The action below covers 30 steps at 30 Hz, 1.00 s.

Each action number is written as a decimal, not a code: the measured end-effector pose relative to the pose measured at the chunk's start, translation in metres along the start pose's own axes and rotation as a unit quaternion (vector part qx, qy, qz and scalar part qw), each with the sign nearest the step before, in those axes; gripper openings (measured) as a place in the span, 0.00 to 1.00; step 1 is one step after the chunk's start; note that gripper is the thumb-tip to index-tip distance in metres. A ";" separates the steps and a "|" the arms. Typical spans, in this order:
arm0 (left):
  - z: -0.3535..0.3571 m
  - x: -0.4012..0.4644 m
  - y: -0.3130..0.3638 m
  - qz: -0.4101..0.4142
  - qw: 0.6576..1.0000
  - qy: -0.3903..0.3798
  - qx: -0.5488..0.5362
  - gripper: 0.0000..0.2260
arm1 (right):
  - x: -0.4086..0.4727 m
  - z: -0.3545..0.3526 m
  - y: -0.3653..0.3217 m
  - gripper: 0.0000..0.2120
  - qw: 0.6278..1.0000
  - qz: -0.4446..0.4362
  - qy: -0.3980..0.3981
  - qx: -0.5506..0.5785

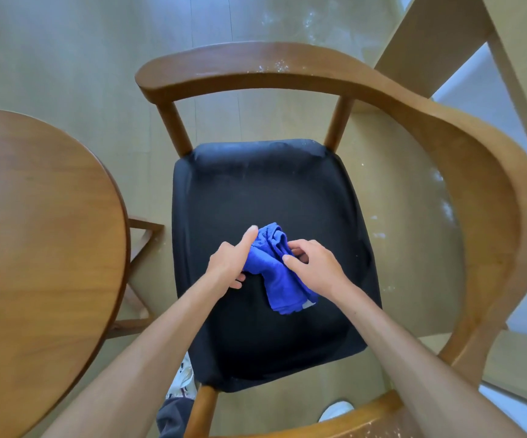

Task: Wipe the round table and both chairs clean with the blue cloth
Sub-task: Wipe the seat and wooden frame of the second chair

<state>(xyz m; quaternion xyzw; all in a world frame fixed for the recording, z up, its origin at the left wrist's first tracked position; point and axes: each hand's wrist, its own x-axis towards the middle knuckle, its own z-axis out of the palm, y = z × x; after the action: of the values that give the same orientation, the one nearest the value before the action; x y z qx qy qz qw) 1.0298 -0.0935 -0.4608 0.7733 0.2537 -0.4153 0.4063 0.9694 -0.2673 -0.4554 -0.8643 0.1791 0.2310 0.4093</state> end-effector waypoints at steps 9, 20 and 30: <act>-0.012 0.007 -0.008 0.061 0.998 -0.016 0.001 0.16 | 0.004 -0.002 -0.004 0.17 0.981 0.042 0.117 -0.147; -0.007 0.009 -0.049 0.131 0.974 0.134 0.128 0.25 | 0.004 0.018 -0.008 0.16 0.910 -0.164 0.060 -0.376; -0.021 0.023 -0.044 0.179 0.962 0.155 0.138 0.18 | 0.023 0.010 -0.007 0.15 0.907 -0.121 0.078 -0.396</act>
<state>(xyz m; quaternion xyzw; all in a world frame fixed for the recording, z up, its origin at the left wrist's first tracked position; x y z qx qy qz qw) 1.0183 -0.0511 -0.4917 0.9095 0.1115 -0.2416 0.3193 0.9895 -0.2578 -0.4693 -0.9857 -0.0016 0.1629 0.0432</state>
